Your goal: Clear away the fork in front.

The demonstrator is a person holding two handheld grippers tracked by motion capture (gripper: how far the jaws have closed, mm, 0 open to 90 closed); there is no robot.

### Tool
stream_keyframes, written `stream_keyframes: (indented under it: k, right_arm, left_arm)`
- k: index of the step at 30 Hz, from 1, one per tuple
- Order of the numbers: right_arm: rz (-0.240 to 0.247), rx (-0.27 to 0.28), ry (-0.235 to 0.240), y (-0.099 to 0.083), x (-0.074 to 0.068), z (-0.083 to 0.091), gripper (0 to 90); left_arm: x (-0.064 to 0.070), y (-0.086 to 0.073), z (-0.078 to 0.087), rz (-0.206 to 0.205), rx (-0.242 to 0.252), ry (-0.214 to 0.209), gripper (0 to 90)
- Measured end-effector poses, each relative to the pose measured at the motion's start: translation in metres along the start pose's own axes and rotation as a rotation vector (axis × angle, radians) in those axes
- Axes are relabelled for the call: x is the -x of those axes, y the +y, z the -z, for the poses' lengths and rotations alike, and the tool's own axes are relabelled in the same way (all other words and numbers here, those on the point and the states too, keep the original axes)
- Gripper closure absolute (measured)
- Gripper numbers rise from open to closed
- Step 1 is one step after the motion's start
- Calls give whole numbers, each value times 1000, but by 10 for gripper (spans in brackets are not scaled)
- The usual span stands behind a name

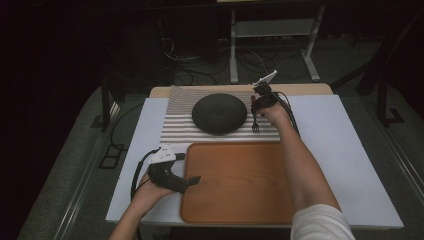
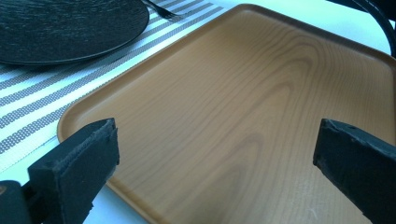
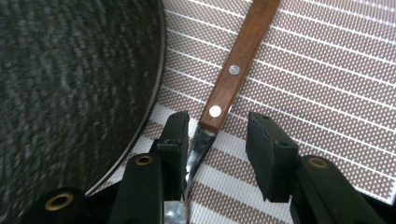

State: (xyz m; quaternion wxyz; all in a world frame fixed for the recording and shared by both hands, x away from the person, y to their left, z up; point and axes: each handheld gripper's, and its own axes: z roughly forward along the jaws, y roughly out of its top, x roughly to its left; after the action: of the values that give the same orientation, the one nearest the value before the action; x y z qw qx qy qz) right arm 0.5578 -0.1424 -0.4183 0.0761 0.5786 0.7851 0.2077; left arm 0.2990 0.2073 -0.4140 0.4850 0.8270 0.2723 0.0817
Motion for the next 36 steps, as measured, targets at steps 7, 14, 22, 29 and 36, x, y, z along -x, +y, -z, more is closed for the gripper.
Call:
stream_keyframes:
  k: [7, 14, 22, 29, 36]
  right_arm:
    - [-12, -27, 0, 8, -3, -7, 599]
    - [2, -78, -30, 13, -7, -14, 645]
    - [11, -113, -65, 17, -9, -15, 708]
    - [28, -124, -77, 17, -9, -15, 754]
    - [53, -113, -74, 15, -8, -14, 769]
  left_arm:
    - [-1, 0, -1, 2, -1, -4, 0]
    - [-1, 0, 0, 4, 0, -5, 0]
    - [-1, 0, 0, 4, 0, -5, 0]
    - [-1, 0, -1, 3, 0, -6, 0]
    - [-2, 0, -1, 1, -2, -7, 0]
